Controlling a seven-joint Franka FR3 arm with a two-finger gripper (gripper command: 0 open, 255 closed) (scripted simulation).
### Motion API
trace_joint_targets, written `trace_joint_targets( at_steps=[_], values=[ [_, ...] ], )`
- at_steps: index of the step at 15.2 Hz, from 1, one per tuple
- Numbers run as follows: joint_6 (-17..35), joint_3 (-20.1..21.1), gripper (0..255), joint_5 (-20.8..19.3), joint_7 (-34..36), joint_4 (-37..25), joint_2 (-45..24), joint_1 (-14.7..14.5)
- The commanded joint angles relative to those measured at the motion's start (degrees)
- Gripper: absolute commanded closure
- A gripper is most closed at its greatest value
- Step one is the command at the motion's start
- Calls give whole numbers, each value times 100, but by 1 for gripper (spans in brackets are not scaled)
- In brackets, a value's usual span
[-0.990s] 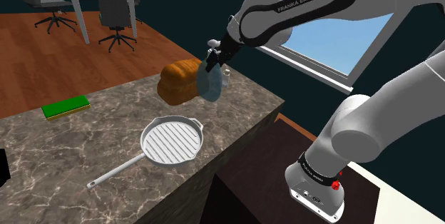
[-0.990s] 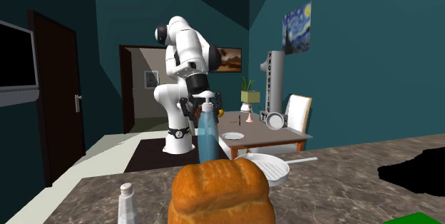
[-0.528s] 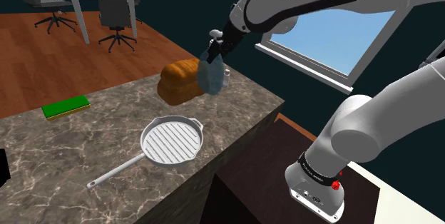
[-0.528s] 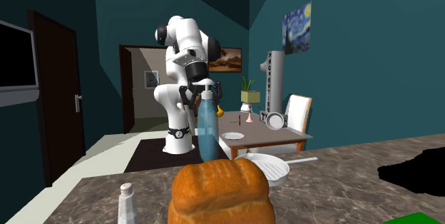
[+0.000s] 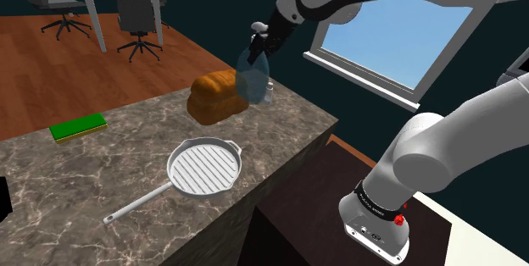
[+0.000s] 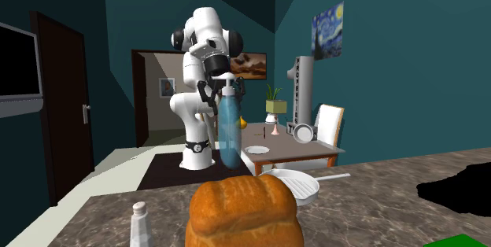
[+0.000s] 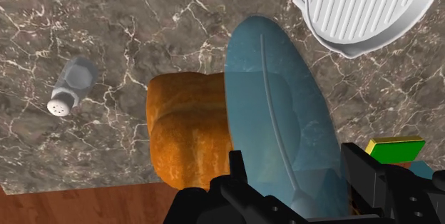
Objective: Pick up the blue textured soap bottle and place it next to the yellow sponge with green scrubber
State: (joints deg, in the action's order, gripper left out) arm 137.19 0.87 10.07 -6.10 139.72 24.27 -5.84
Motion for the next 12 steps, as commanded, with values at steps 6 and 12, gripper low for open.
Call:
trace_joint_targets(
  at_steps=[6,12],
  values=[
    [-588,3,255,-78,96,-470,124,36],
    [-1056,1,255,-128,165,-889,175,56]
  ],
)
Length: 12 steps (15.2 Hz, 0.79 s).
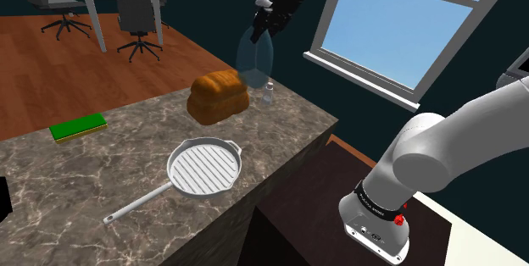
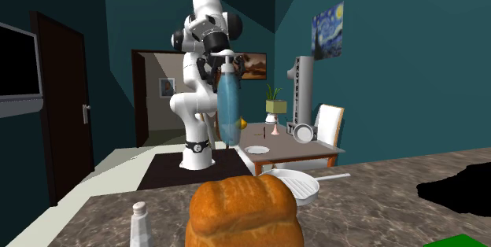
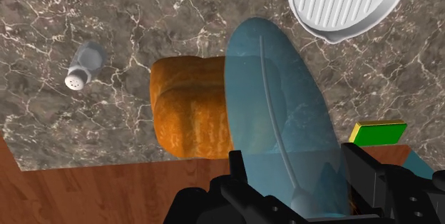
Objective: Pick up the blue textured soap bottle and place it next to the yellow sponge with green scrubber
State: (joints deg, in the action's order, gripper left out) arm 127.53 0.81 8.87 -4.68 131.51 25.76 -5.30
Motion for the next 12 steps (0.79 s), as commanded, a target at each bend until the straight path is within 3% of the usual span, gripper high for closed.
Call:
trace_joint_targets(
  at_steps=[1,12],
  values=[
    [-167,7,255,-16,34,-141,30,4],
    [-1001,-3,255,-84,143,-1020,-10,25]
  ],
)
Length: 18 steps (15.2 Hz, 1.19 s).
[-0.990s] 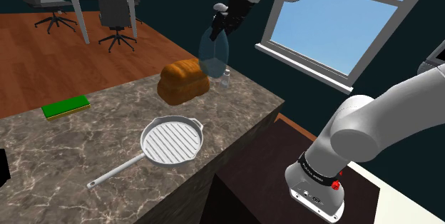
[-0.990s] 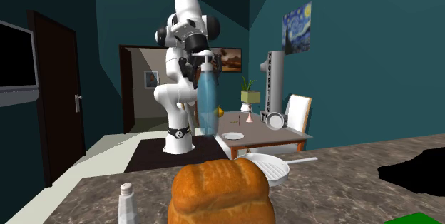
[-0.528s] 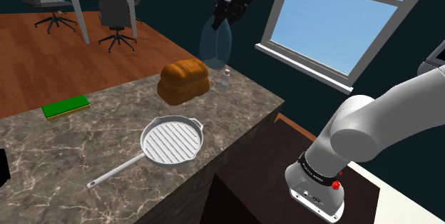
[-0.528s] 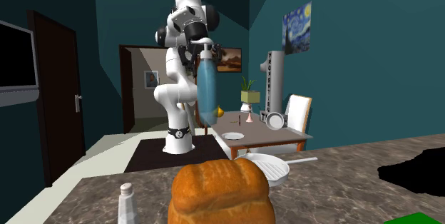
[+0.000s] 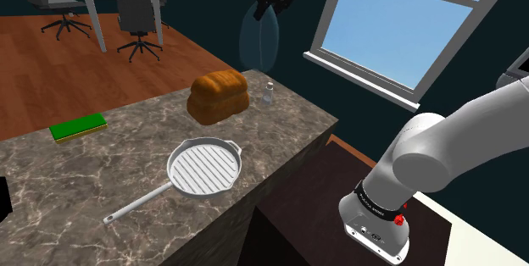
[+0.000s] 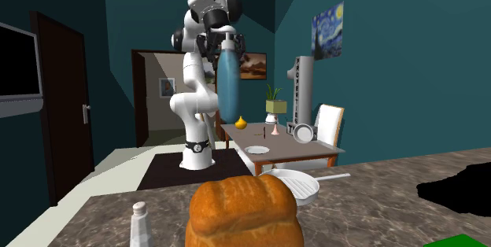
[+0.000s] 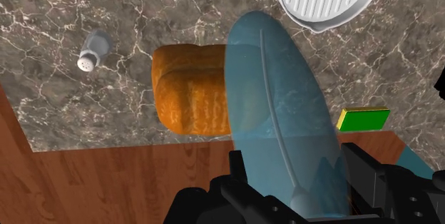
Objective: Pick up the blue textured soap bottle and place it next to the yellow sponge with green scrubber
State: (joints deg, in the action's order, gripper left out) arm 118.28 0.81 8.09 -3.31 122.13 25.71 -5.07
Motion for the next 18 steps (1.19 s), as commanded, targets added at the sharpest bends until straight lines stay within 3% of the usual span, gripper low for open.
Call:
trace_joint_targets(
  at_steps=[1,10,18],
  values=[
    [-150,-5,255,-10,16,-169,-16,4],
    [-781,-16,255,-48,91,-941,-154,12],
    [92,719,255,-162,980,-783,-769,-205]
  ],
)
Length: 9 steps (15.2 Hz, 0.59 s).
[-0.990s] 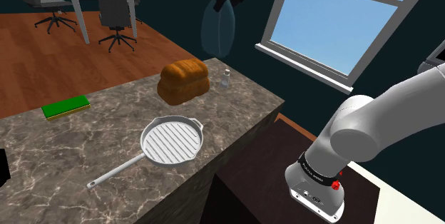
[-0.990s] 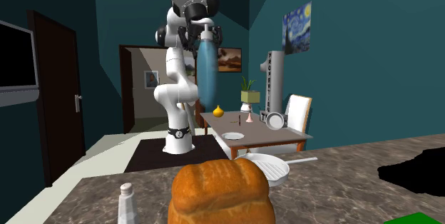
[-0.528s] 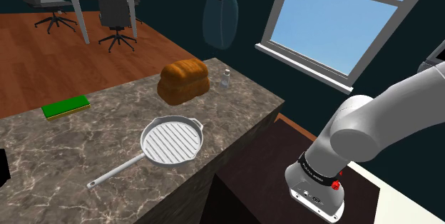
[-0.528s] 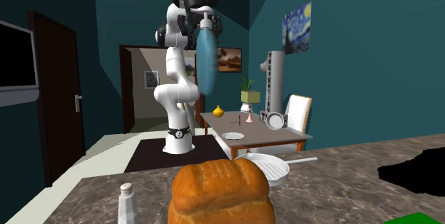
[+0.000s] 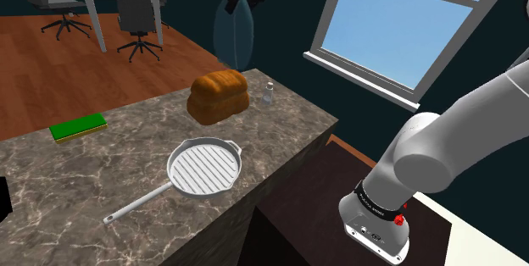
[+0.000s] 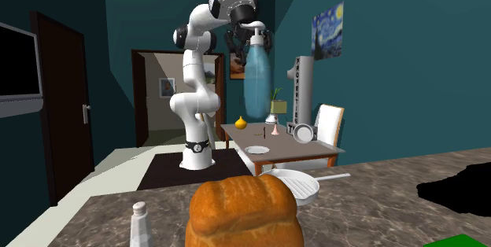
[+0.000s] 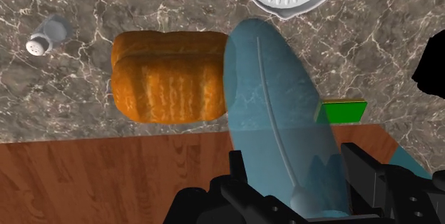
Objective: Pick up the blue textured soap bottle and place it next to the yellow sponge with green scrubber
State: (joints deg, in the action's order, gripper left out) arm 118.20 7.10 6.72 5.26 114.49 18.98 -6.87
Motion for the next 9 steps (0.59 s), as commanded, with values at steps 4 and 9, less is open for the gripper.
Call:
trace_joint_targets(
  at_steps=[4,9],
  values=[
    [487,442,255,-189,610,-109,-541,-126],
    [894,849,255,-541,1279,-387,-1220,-260]
  ],
)
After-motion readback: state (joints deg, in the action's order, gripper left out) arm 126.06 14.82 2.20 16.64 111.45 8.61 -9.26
